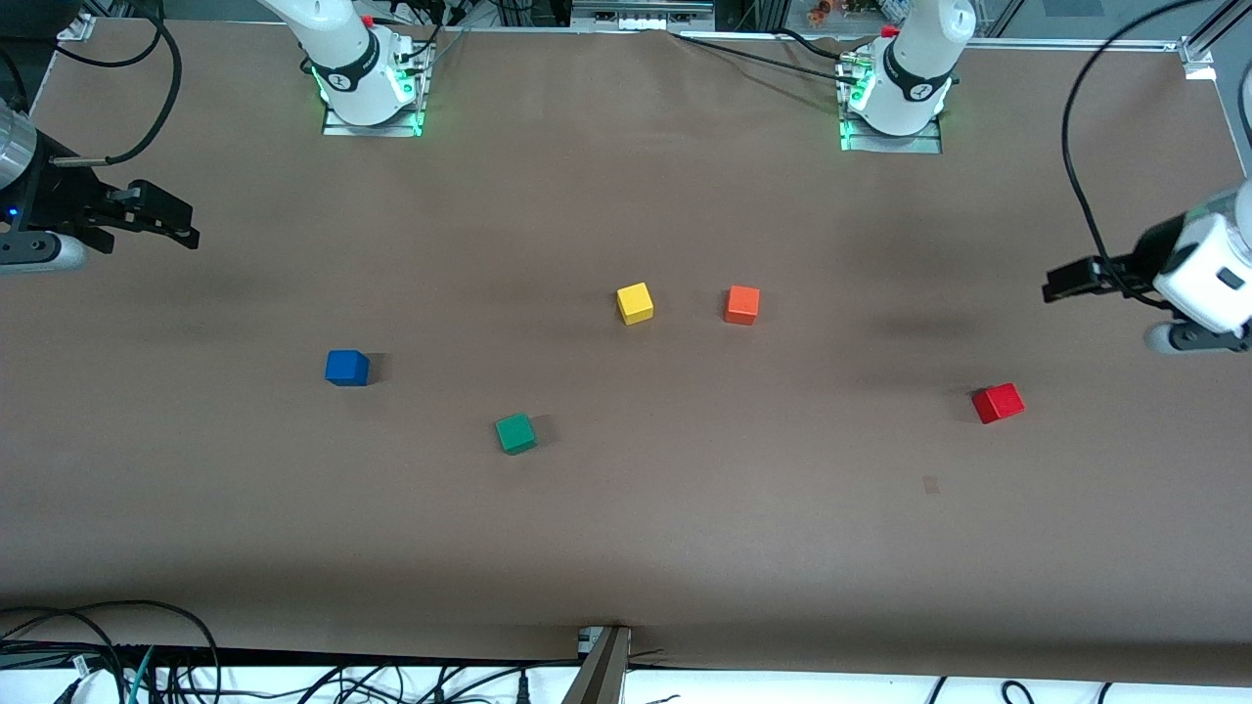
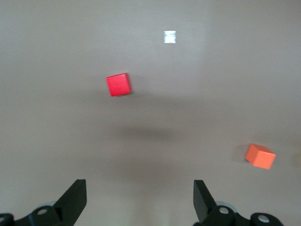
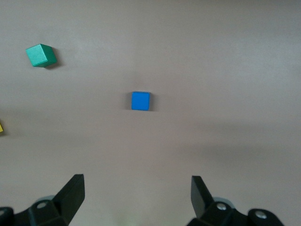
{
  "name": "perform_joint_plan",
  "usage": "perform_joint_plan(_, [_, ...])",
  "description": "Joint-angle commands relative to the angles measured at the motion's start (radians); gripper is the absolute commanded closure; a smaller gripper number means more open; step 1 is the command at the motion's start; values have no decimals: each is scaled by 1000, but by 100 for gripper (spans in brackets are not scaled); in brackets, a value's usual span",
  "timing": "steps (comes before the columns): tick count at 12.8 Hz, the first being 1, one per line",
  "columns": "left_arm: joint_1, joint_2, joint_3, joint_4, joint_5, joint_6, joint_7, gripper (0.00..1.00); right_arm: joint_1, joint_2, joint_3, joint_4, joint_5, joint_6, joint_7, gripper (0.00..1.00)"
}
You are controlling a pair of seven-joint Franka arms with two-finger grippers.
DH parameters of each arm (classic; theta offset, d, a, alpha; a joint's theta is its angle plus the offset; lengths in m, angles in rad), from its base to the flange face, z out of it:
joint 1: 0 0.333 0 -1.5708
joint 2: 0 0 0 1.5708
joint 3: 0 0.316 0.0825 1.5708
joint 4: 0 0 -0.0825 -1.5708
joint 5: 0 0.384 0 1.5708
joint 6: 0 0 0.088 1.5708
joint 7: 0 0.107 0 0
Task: Pass red block to right arm, stack on blue
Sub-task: 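Move the left gripper toward the red cube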
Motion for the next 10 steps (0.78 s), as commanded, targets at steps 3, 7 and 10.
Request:
perform_joint_plan(3, [88, 86, -5, 13, 23, 70, -1, 0, 1, 9, 2, 24, 7, -11, -4, 0])
perform_joint_plan(7, [140, 149, -8, -81, 11, 225, 2, 0, 1, 9, 2, 24, 7, -12, -1, 0])
perform_joint_plan(10, [140, 151, -11, -203, 9, 399, 1, 0, 10, 10, 8, 21, 4, -8, -1, 0])
